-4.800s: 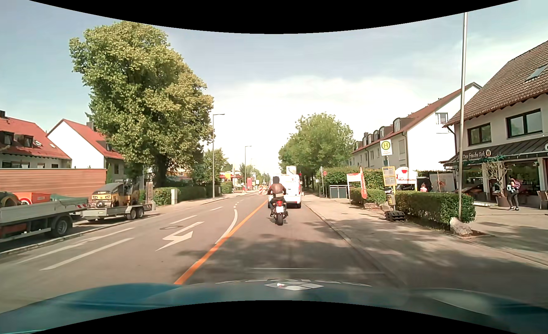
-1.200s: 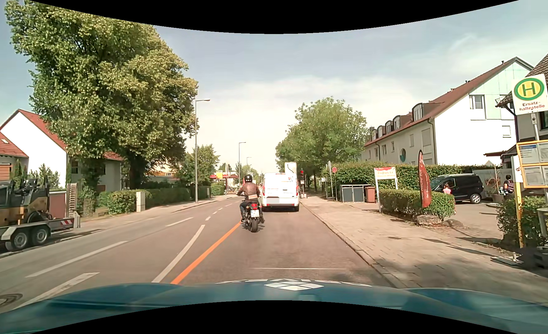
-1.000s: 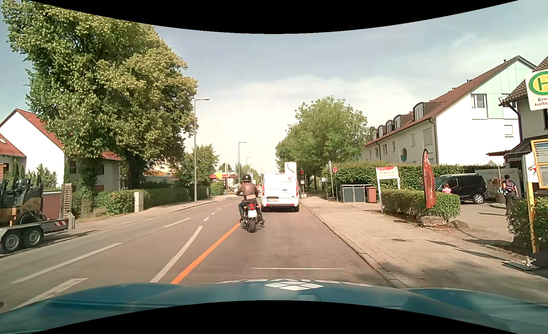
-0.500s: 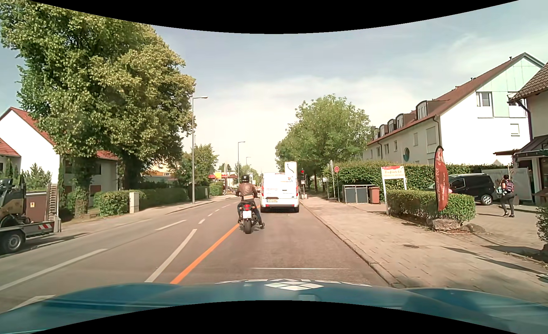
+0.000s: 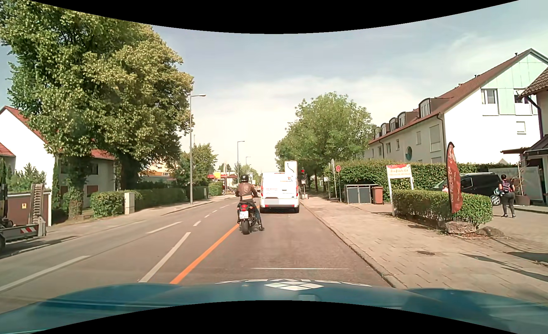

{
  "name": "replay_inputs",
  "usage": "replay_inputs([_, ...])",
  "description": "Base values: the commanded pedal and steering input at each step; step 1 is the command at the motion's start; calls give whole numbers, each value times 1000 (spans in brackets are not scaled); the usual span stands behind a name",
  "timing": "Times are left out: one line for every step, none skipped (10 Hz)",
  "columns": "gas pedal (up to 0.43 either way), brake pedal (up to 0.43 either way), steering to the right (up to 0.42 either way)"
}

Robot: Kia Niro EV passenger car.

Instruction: Follow the waypoints while adhering to traffic rules and regulations

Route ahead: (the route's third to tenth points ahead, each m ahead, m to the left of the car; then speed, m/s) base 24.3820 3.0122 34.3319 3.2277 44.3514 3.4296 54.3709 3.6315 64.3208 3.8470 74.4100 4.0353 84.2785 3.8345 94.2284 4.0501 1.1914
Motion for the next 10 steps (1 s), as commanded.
replay_inputs([0, 0, -5])
replay_inputs([0, 0, -5])
replay_inputs([0, 0, -5])
replay_inputs([0, 0, -5])
replay_inputs([0, 0, -5])
replay_inputs([0, 0, -5])
replay_inputs([0, 0, -5])
replay_inputs([0, 0, -5])
replay_inputs([0, 0, -5])
replay_inputs([0, 0, -5])
